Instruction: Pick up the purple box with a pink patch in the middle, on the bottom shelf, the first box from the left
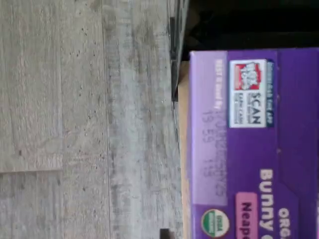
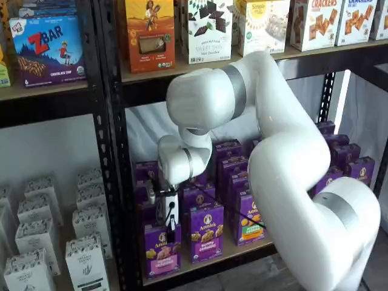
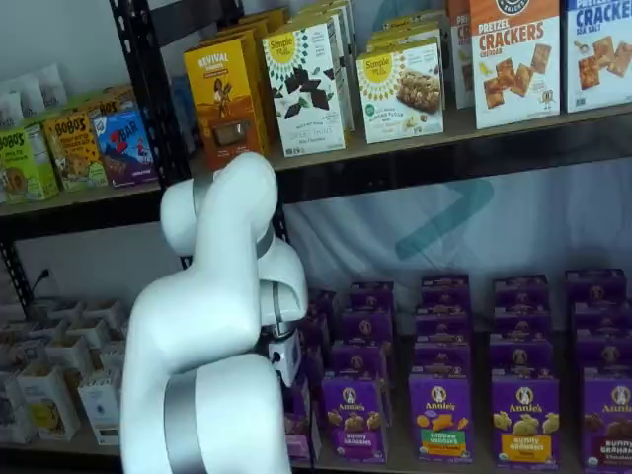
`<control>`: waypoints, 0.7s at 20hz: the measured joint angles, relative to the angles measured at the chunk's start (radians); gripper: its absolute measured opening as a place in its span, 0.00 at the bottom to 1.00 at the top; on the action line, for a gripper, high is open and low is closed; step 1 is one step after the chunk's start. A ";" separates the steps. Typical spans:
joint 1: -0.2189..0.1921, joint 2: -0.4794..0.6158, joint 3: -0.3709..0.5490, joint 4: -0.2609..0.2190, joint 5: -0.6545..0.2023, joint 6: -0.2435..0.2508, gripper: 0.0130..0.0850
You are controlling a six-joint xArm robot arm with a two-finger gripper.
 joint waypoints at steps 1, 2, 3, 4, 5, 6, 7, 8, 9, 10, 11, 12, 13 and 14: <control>0.000 0.000 0.000 0.000 -0.001 0.000 0.50; 0.000 0.001 0.000 -0.001 -0.002 0.001 0.50; 0.000 0.001 0.001 -0.001 -0.007 0.001 0.50; 0.001 0.001 0.001 -0.001 -0.007 0.001 0.50; 0.001 0.002 -0.001 -0.001 -0.006 0.001 0.50; 0.001 0.003 -0.003 -0.001 -0.004 0.001 0.50; 0.001 0.004 -0.005 0.000 -0.001 0.001 0.44; 0.001 0.005 -0.007 0.002 0.002 0.000 0.44; 0.001 0.006 -0.008 0.003 0.003 -0.002 0.39; 0.001 0.006 -0.009 0.004 0.003 -0.002 0.39; 0.001 0.007 -0.010 0.004 0.004 -0.003 0.33; 0.001 0.007 -0.011 0.004 0.005 -0.003 0.33; 0.001 0.007 -0.012 0.004 0.008 -0.002 0.33; 0.001 0.007 -0.014 0.003 0.012 -0.002 0.33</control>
